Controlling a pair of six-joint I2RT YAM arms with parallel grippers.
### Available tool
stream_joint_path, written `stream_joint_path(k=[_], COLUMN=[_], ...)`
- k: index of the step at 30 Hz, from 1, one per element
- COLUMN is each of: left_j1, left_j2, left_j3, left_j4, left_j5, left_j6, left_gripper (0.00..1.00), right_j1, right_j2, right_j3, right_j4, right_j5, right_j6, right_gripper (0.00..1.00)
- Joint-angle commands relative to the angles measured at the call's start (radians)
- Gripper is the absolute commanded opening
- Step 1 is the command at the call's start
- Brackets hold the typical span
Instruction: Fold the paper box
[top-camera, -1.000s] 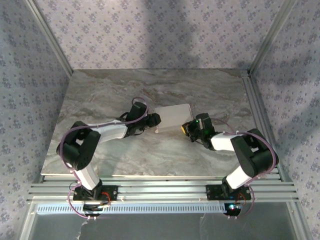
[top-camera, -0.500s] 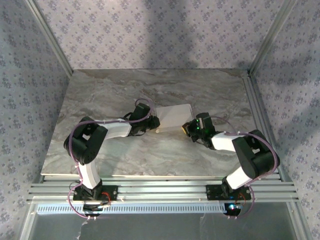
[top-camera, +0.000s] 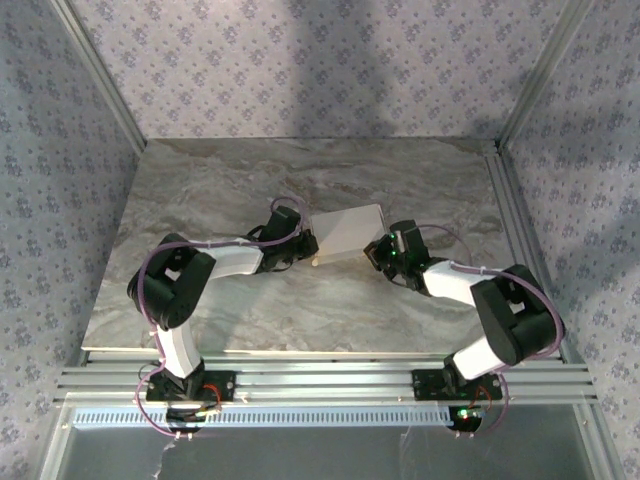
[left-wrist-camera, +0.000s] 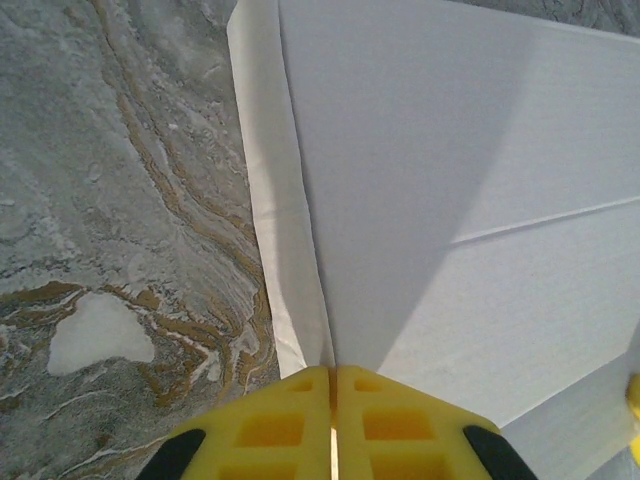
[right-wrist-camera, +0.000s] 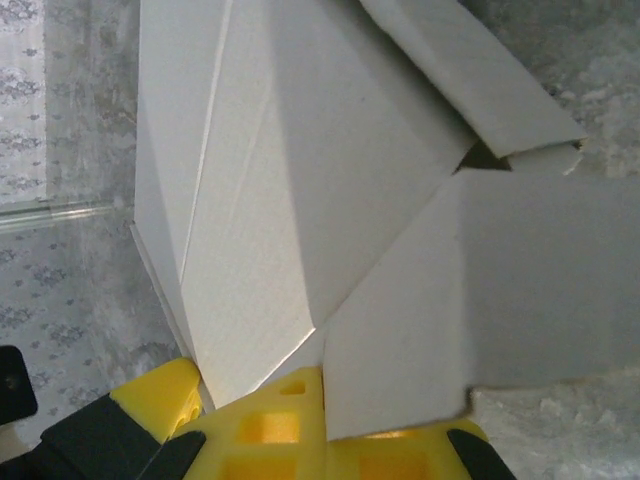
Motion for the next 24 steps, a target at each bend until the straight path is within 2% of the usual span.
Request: stream_joint_path(k=[1,3,7,15,20,24], left_j1=[0.005,0.008,0.021,0.044,0.045,0.047], left_j2=[0.029,0.029,0.022,0.012,0.019,0.021], left_j3=[-0.021,-0.030,-0.056,-0.068,-0.063,-0.061], left_j4=[-0.088,-0.089,-0.073,-0.066,-0.070,-0.070], left_j5=[-0.048,-0.048,-0.045,-0.024,-0.019,-0.018], left_j6=[0.016,0.018,0.010,0.023,0.030,0.035], left_gripper=[0.04,0.00,0.00,0.00,0.00,0.00], right_j1=[0.034,0.055,0.095,0.152,0.150,0.113], right_j2=[-0.043,-0.049,-0.059,-0.145,-0.253,-0.333], right_j3=[0.052,0.088,0.133,0.205,0.219,0.252], right_j4=[-0.132,-0.175,-0.222,-0.354,-0.418,-0.500], right_j5=[0.026,0.038,0.066,0.153,0.186,0.186], right_j6=[-0.110,-0.146,-0.197,-0.335,-0.459,-0.542], right_gripper=[0.00,0.00,0.01,0.32,0.45,0.51])
